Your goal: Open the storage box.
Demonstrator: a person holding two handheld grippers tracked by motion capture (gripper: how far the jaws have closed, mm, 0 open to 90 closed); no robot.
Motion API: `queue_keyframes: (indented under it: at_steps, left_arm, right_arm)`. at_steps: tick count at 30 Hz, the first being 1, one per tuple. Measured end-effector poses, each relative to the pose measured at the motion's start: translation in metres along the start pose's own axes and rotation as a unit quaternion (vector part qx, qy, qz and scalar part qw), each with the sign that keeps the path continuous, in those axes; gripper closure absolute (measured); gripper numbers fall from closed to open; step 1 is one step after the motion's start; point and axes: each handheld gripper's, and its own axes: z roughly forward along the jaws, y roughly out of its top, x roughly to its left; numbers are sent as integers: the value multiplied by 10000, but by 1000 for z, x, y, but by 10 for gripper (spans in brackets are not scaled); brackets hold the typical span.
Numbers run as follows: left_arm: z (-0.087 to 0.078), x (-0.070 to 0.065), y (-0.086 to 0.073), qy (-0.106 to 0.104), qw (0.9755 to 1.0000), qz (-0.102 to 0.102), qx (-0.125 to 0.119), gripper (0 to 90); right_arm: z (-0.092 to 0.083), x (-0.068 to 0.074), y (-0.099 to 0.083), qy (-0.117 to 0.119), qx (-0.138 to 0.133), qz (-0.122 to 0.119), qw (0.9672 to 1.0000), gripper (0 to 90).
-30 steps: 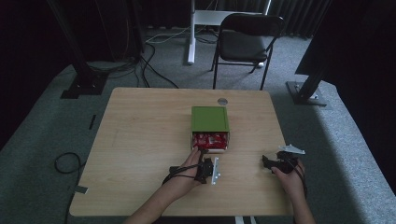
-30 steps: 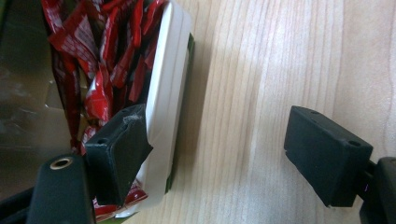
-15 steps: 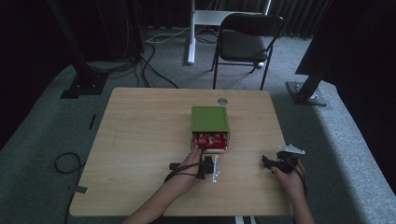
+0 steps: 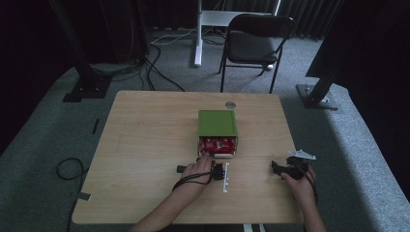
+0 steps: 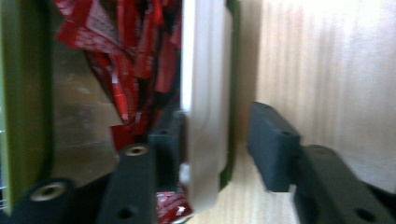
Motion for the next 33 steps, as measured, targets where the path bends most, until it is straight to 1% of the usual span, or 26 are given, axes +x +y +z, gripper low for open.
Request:
queue_keyframes:
  at_steps: [1, 4, 6, 7, 8, 9, 12, 17, 19, 24, 25, 26, 29, 30, 33]
  left_arm:
    - [0, 0, 0, 68, 10000, 57, 23, 668]
    - [2, -1, 1, 229, 9996, 118, 86, 727]
    - [2, -2, 2, 270, 9995, 111, 140, 733]
    - [2, -2, 3, 262, 9995, 94, 150, 733]
    - [2, -2, 3, 258, 9994, 134, 165, 735]
    - [2, -1, 3, 223, 9995, 128, 167, 736]
    - [1, 1, 2, 155, 9998, 38, 133, 741]
    - [1, 2, 3, 97, 9998, -47, 150, 742]
    - [0, 3, 4, 65, 9998, -29, 181, 742]
    - [-2, 3, 5, 15, 9998, -58, 182, 743]
    - [-3, 3, 5, 8, 9998, -25, 182, 743]
    - [-4, 2, 5, -3, 9998, -44, 192, 743]
    - [-8, 1, 7, -53, 9998, -15, 199, 744]
    - [-9, 1, 7, -78, 9998, -57, 179, 744]
    - [-12, -1, 7, -88, 9998, -55, 159, 745]
  right_arm:
    - [0, 0, 0, 1, 0, 0, 10000, 116]
    - [0, 0, 0, 2, -2, 2, 10000, 116]
    - [0, 0, 0, 1, 0, 2, 10000, 116]
    - [0, 0, 0, 1, 0, 2, 10000, 116]
    - [0, 0, 0, 1, -1, 1, 10000, 116]
    - [0, 0, 0, 1, 0, 1, 10000, 116]
    - [0, 0, 0, 0, 0, 2, 10000, 116]
    - [0, 0, 0, 2, -2, 3, 10000, 116]
    - [0, 0, 0, 2, -2, 3, 10000, 116]
    - [0, 0, 0, 2, -1, 2, 10000, 116]
    - [0, 0, 0, 0, -1, 3, 10000, 116]
    - [0, 0, 0, 2, -1, 2, 10000, 116]
    - [0, 0, 0, 2, -2, 3, 10000, 116]
    - [0, 0, 0, 1, 0, 2, 10000, 116]
    - [0, 0, 0, 2, -1, 2, 10000, 116]
